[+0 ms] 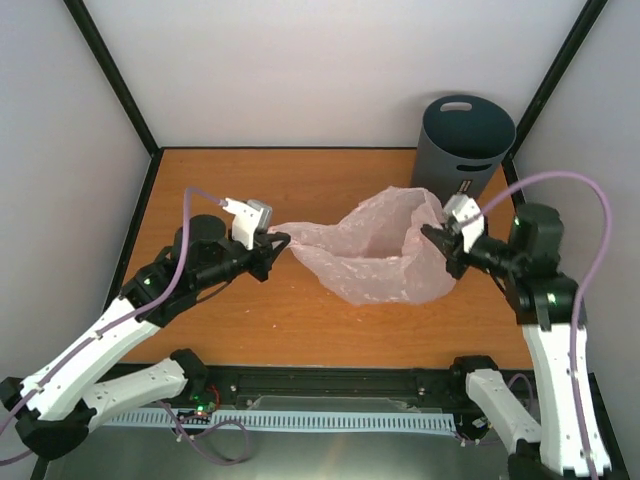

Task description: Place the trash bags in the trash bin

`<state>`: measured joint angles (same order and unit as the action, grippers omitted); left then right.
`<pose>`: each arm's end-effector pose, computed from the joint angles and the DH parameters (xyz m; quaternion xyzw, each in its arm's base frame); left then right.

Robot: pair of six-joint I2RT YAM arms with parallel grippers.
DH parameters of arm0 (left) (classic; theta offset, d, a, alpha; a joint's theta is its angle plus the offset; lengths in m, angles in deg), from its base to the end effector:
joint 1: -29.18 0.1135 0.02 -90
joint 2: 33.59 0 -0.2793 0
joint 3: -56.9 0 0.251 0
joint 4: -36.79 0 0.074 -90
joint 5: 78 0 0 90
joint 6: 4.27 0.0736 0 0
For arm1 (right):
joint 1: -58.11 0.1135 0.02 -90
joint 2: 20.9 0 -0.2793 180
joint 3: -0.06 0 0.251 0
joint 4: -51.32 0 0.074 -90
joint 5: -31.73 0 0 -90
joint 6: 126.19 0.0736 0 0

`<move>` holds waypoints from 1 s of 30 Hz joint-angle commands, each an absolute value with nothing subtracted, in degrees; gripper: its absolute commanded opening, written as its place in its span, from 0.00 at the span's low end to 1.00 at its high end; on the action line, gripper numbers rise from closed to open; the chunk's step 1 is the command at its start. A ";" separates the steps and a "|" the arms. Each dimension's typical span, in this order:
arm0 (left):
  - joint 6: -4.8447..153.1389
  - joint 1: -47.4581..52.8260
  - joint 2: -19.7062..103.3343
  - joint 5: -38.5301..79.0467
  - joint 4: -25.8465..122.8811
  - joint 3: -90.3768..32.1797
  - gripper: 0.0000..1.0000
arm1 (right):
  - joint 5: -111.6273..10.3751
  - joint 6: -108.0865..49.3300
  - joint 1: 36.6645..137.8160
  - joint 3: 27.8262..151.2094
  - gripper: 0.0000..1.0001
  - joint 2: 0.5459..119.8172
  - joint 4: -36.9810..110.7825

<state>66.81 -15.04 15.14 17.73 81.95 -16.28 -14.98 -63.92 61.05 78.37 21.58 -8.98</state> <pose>0.1396 -0.1461 0.3752 0.2077 0.7955 -0.3323 0.4622 0.1309 0.0573 0.3962 -0.3992 0.7010 0.1950 0.5579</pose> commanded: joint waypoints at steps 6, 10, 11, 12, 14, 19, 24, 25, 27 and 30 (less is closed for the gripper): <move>60.35 -7.44 33.26 16.04 68.09 -20.92 0.01 | -25.36 -53.11 61.10 83.34 0.03 45.45 5.70; 57.65 6.00 47.38 31.54 66.97 -34.44 0.01 | -27.93 -52.65 61.10 103.24 0.03 62.90 0.49; 56.18 8.06 49.60 33.03 69.03 -40.53 0.01 | -28.02 -53.15 61.12 110.32 0.03 66.74 -2.56; 56.06 9.00 50.78 33.28 70.52 -46.53 0.01 | -27.67 -53.59 61.10 119.24 0.03 70.68 -7.79; 57.20 9.13 51.10 32.80 70.91 -57.47 0.01 | -26.37 -54.17 61.10 138.51 0.03 76.91 -15.18; 62.23 8.00 46.95 31.30 70.03 -76.58 0.01 | -20.51 -50.73 61.10 162.84 0.03 76.14 -11.75; 65.10 6.32 30.74 29.25 61.06 -53.61 0.01 | -16.62 -48.23 61.31 118.34 0.03 47.52 20.86; 64.65 6.19 27.84 26.65 59.54 -45.62 0.01 | -16.95 -48.78 61.78 110.00 0.03 44.64 25.09; 63.78 6.07 25.67 21.56 59.90 -31.24 0.01 | -20.30 -49.58 63.39 101.73 0.08 46.09 24.12; 65.14 5.07 34.08 21.73 67.09 -19.71 0.01 | -32.76 -54.08 67.20 97.07 0.04 57.21 13.00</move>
